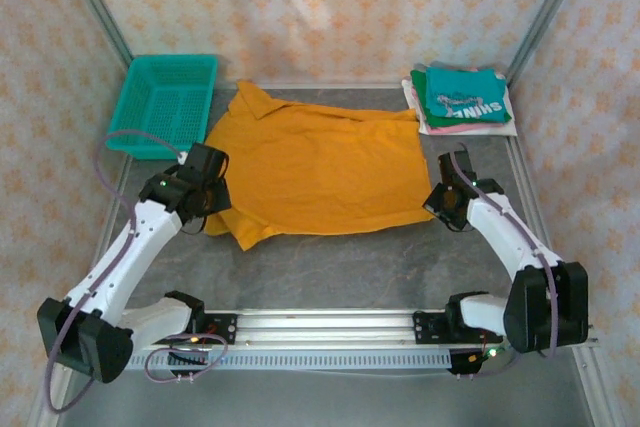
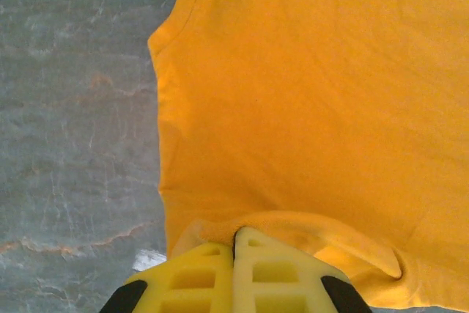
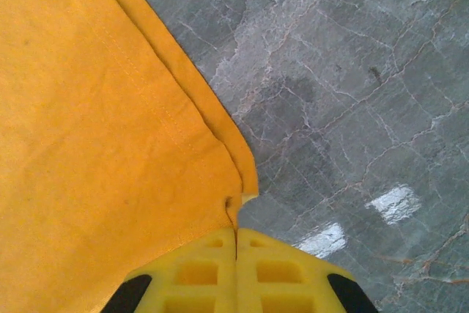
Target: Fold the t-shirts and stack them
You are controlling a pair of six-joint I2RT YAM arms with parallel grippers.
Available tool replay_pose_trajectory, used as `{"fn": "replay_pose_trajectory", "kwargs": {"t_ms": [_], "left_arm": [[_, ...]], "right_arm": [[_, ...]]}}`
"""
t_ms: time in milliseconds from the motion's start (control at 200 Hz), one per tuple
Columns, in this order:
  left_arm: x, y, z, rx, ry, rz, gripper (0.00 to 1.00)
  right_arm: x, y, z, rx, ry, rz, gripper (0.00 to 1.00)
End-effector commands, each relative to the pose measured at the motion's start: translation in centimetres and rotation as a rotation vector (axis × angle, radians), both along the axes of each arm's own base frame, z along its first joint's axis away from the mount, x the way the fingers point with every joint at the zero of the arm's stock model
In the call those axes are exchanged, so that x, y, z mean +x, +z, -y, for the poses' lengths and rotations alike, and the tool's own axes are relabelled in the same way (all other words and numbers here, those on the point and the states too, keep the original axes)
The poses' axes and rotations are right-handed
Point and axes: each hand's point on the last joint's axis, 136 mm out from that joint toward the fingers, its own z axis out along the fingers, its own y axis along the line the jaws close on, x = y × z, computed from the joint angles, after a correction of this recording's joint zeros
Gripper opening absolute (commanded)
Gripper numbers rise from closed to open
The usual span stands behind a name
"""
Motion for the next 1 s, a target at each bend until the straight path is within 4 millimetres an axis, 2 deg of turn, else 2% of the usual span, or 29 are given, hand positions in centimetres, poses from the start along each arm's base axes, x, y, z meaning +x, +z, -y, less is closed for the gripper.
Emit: {"fn": "replay_pose_trajectory", "kwargs": {"t_ms": [0, 120, 225, 445, 681, 996], "left_arm": [[1.2, 1.8, -0.1, 0.035, -0.09, 0.007, 0.0], [2.5, 2.9, -0.5, 0.07, -0.119, 0.006, 0.0], [3.8, 3.2, -0.7, 0.091, -0.136, -0.004, 0.0], [6.1, 2.3, -1.6, 0.122, -0.154, -0.04, 0.0], [8.7, 2.3, -1.3, 0.138, -0.174, -0.037, 0.0], [10.6, 2.6, -2.3, 0.2, -0.147, -0.049, 0.0]], "right_arm": [[0.8, 1.0, 0.5, -0.045, 0.019, 0.014, 0.0], [1.3, 1.0, 0.4, -0.046, 0.033, 0.002, 0.0], [1.8, 1.0, 0.3, -0.05, 0.045, -0.009, 0.0], [3.2, 0.7, 0.1, -0.056, 0.06, -0.024, 0.0], [3.7, -0.6, 0.3, -0.055, 0.052, -0.053, 0.0], [5.8, 0.1, 0.2, -0.061, 0.053, -0.022, 0.0]]}}
